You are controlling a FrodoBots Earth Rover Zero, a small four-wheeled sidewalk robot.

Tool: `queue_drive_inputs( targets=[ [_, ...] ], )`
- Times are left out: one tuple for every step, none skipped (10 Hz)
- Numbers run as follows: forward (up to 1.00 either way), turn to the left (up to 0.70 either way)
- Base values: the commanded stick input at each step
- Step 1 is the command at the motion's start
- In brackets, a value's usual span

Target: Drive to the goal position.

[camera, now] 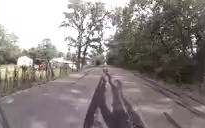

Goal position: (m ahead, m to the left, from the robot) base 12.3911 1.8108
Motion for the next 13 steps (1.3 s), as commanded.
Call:
queue_drive_inputs(
  targets=[
    [0.70, -0.13],
    [0.70, 0.00],
    [0.70, 0.00],
    [0.70, 0.00],
    [0.70, 0.00],
    [0.70, 0.00],
    [0.70, 0.00],
    [0.70, 0.00],
    [0.70, 0.00],
    [0.70, 0.00],
    [0.70, 0.00],
    [0.70, 0.00],
    [0.70, 0.00]
  ],
)
